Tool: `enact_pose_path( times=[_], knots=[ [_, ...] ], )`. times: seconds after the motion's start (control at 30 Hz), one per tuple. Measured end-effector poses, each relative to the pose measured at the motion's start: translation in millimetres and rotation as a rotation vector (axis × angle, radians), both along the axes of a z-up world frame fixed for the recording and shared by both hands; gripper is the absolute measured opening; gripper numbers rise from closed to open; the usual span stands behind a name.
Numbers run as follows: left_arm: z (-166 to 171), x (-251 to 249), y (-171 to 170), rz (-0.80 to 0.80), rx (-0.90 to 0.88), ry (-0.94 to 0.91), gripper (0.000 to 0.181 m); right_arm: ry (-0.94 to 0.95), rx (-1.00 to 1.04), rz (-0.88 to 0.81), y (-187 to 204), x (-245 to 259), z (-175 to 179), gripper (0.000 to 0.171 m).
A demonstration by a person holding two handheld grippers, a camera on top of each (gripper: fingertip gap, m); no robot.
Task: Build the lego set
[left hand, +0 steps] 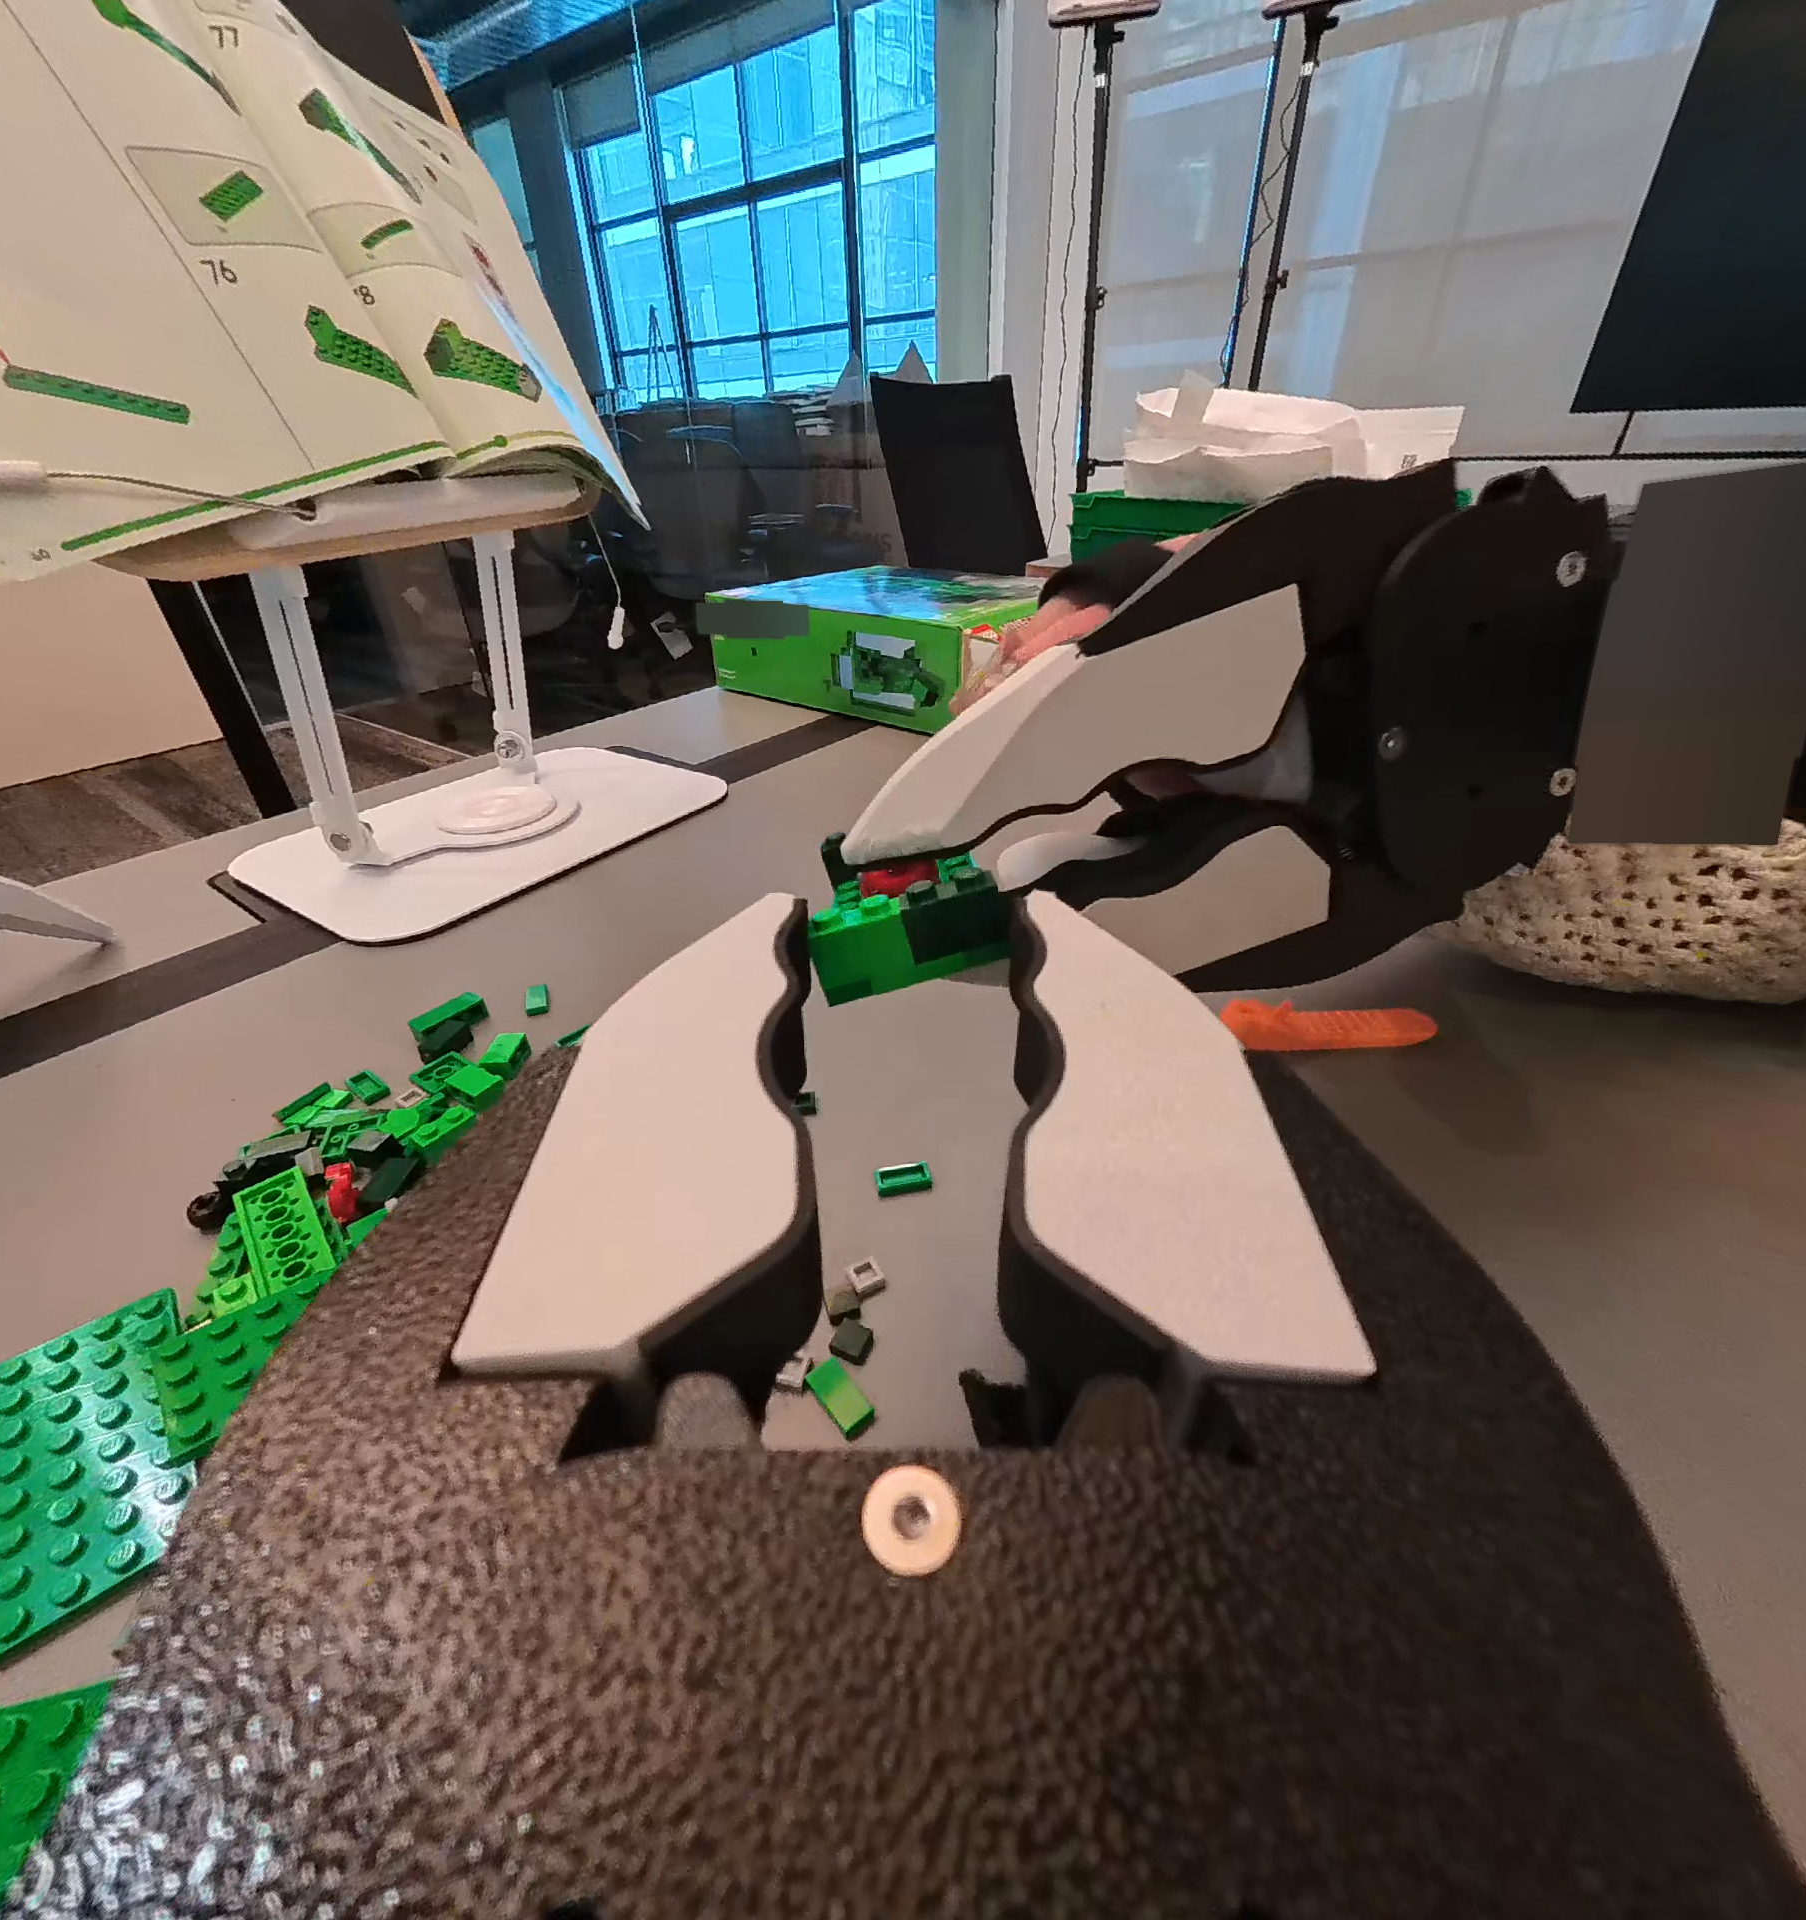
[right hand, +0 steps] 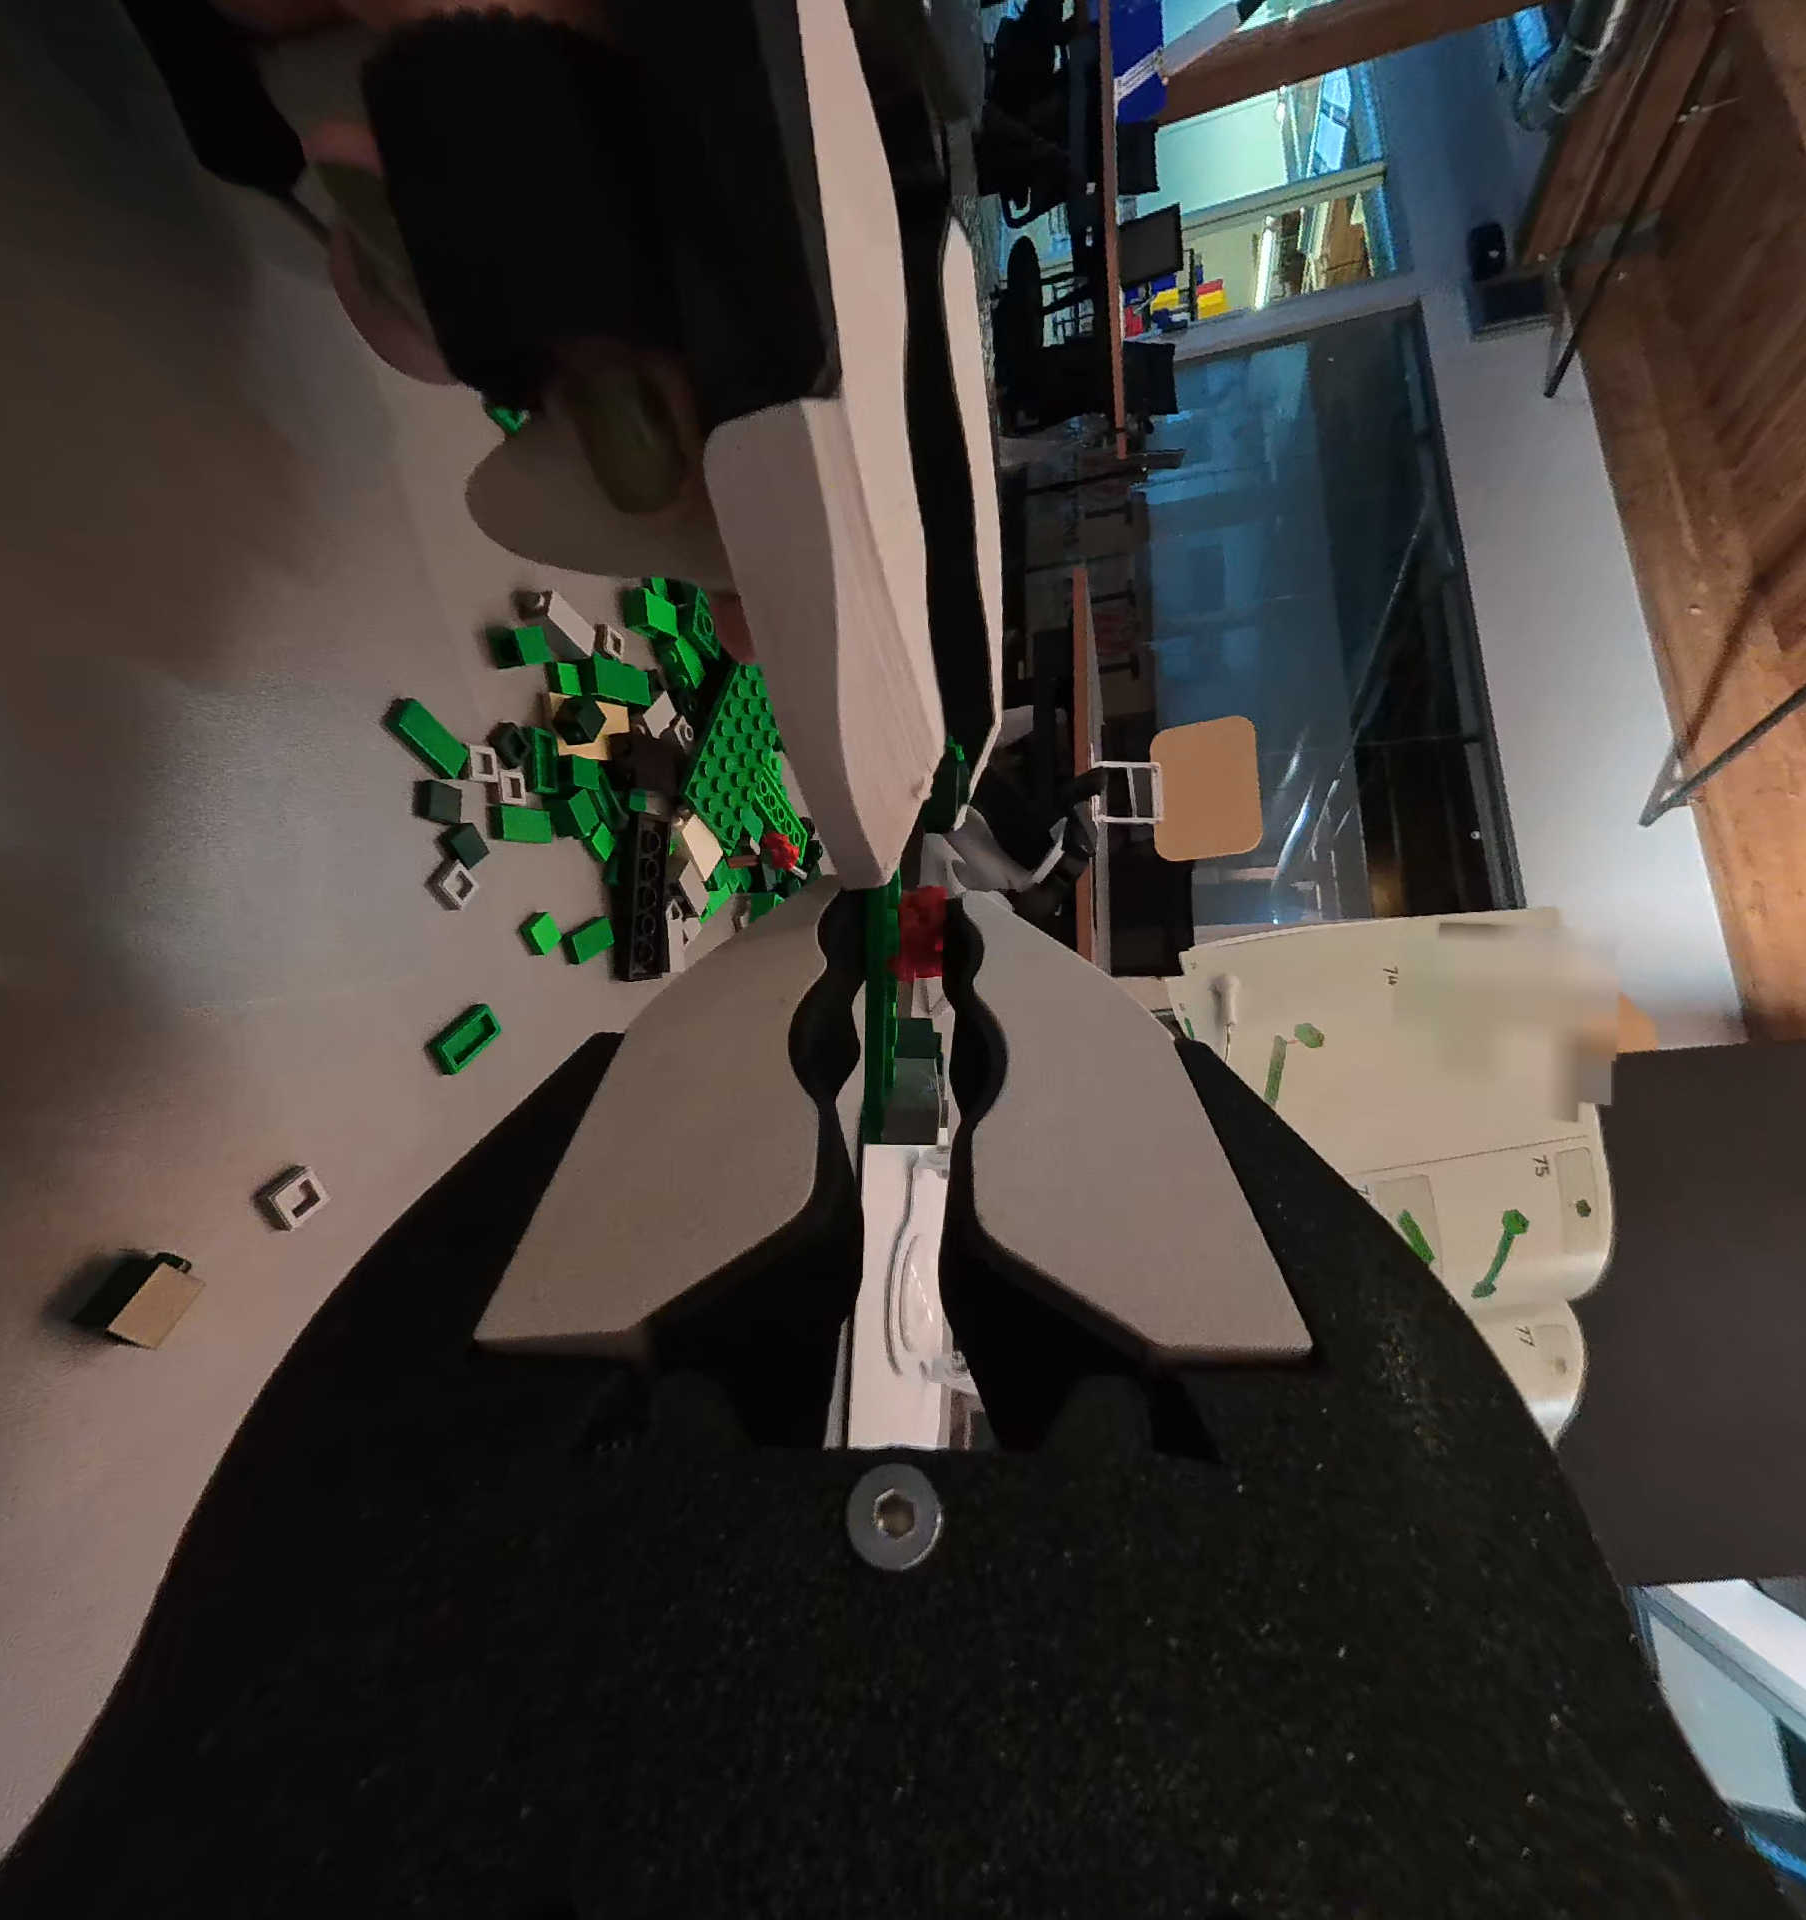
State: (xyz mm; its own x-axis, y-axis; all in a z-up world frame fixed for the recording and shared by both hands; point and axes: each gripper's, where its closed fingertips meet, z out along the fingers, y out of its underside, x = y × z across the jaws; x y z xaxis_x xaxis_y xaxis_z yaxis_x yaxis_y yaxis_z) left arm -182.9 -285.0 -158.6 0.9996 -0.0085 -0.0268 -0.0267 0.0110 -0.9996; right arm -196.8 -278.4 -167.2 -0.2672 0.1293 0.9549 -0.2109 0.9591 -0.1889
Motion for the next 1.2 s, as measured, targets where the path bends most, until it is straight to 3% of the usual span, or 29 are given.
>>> enact_pose_path(
  times=[0.2,0.4,0.53,0.7,1.2],
  knots=[
    [-2,0,2,0.008,-0.008,0.005,0.037,-0.075,-0.030,0.013,1,1,-6,0.013],
    [-4,0,-2,0.102,-0.088,0.350,0.054,-0.236,-0.076,0.034,5,5,-17,0.013],
    [-14,4,0,0.136,-0.163,0.607,0.045,-0.336,-0.057,0.044,5,12,-26,0.014],
    [-26,8,4,0.145,-0.217,0.783,0.023,-0.396,-0.031,0.055,3,18,-31,0.013],
    [-28,14,7,0.142,-0.211,0.859,0.015,-0.396,0.045,0.026,6,20,-33,0.013]
  ],
)
